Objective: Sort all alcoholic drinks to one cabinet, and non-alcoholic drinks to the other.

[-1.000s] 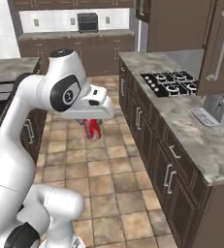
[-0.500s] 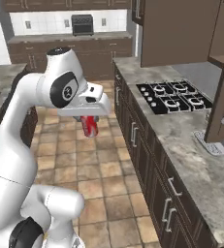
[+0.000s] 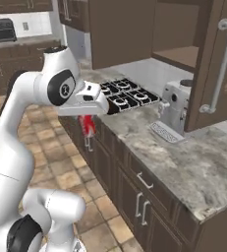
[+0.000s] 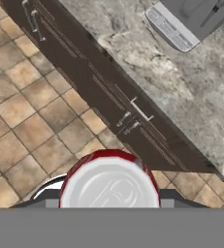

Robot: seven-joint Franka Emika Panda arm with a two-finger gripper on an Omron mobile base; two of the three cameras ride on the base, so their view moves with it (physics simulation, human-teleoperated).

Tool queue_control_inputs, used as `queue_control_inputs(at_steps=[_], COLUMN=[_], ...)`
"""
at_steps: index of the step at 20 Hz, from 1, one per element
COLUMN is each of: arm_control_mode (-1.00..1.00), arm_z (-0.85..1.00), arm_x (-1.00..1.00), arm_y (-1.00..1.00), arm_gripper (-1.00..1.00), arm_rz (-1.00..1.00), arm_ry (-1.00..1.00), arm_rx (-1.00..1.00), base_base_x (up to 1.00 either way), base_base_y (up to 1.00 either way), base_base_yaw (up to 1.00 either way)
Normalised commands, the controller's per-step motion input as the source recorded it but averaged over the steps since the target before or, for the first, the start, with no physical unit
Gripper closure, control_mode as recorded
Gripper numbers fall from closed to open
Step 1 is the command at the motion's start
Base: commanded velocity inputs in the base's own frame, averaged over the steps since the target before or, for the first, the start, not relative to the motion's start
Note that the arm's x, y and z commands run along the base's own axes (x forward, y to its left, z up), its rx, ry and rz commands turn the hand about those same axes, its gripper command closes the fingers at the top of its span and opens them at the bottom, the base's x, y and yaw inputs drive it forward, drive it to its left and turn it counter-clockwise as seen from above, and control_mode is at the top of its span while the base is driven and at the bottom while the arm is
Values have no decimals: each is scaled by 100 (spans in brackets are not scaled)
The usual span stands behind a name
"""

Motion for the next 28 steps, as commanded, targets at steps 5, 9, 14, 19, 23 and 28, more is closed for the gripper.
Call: queue_control_inputs(at_steps=[5,9,14,19,23,28], arm_control_mode=[100,100,100,100,100,100], arm_z=[0,0,0,0,0,0], arm_x=[0,0,0,0,0,0], arm_y=[0,0,0,0,0,0], arm_gripper=[100,100,100,100,100,100], arm_rz=[0,0,0,0,0,0], arm_ry=[0,0,0,0,0,0], arm_rx=[0,0,0,0,0,0], base_base_x=[33,82,73,44,40,49], base_base_y=[-24,0,-1,-5,0,0], base_base_yaw=[-54,-42,-38,-36,-41,-41])
